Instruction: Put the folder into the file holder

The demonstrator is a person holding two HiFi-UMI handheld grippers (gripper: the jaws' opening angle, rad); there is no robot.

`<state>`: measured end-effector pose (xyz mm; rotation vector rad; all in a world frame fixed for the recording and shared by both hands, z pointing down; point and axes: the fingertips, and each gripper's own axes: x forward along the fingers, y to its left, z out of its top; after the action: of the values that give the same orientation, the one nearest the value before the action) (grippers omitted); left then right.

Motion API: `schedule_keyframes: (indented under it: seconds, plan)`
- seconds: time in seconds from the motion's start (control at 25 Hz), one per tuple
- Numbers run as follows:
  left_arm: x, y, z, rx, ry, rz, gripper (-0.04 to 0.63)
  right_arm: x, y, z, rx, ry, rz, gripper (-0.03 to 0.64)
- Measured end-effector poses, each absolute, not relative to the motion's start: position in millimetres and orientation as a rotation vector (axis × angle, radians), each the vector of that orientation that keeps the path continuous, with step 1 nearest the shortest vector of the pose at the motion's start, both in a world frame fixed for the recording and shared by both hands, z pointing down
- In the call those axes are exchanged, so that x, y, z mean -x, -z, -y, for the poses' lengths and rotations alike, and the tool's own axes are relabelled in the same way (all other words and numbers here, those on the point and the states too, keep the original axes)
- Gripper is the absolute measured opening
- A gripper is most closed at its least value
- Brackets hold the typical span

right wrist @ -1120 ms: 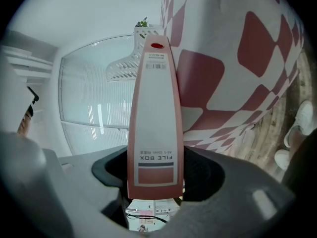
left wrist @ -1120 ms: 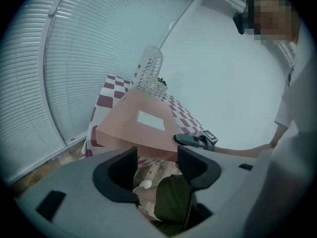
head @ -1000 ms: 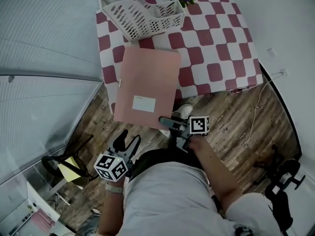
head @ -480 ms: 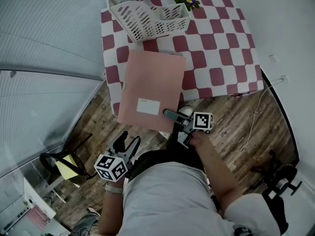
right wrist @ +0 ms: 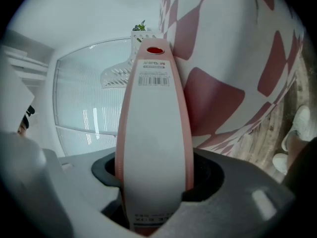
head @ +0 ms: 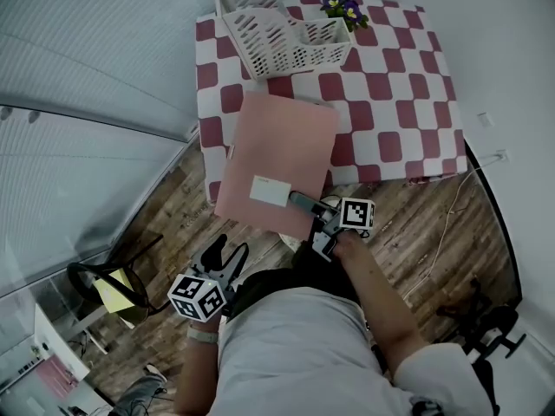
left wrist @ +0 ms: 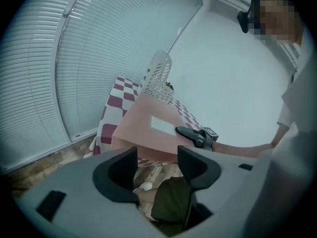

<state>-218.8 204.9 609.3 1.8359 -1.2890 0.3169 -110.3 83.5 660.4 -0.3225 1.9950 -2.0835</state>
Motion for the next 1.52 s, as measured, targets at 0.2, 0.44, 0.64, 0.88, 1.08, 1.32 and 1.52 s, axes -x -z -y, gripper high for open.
schedule_keyframes:
  seconds: [0.2,0.44,0.64,0.88,1.08,1.32,1.52]
  plan:
    - [224,-603,-203,-1.854,-0.289,1.304,0.233,109,-655,-89,0.385,2.081,-2.022,0.272]
    - [225,-591,-195,-1.913,-0.254,1.304,0.233,98,-650,-96,0.488,2.062,-2.154,0.265]
    - [220,-576,-181,-1.991,-0.230,1.287,0.233,86,-613,-89,0.482,1.944,-2.198,0.264]
    - [210,-554,-151,-2.090,-0.206,1.262,0.233,62,-560,-68,0.473,1.796,-2.169,0.264]
    - [196,-536,-121,-2.149,-0.199,1.245,0.233,20,-534,-43,0.563,1.678,-2.192,0.264]
    - [169,-516,-77,-2.200,-0.195,1.238,0.233,-35,-508,9,0.652,1.540,-2.253,0.262]
    - [148,-501,-38,-2.214,-0.188,1.270,0.233,-73,-489,58,0.689,1.398,-2.385,0.262]
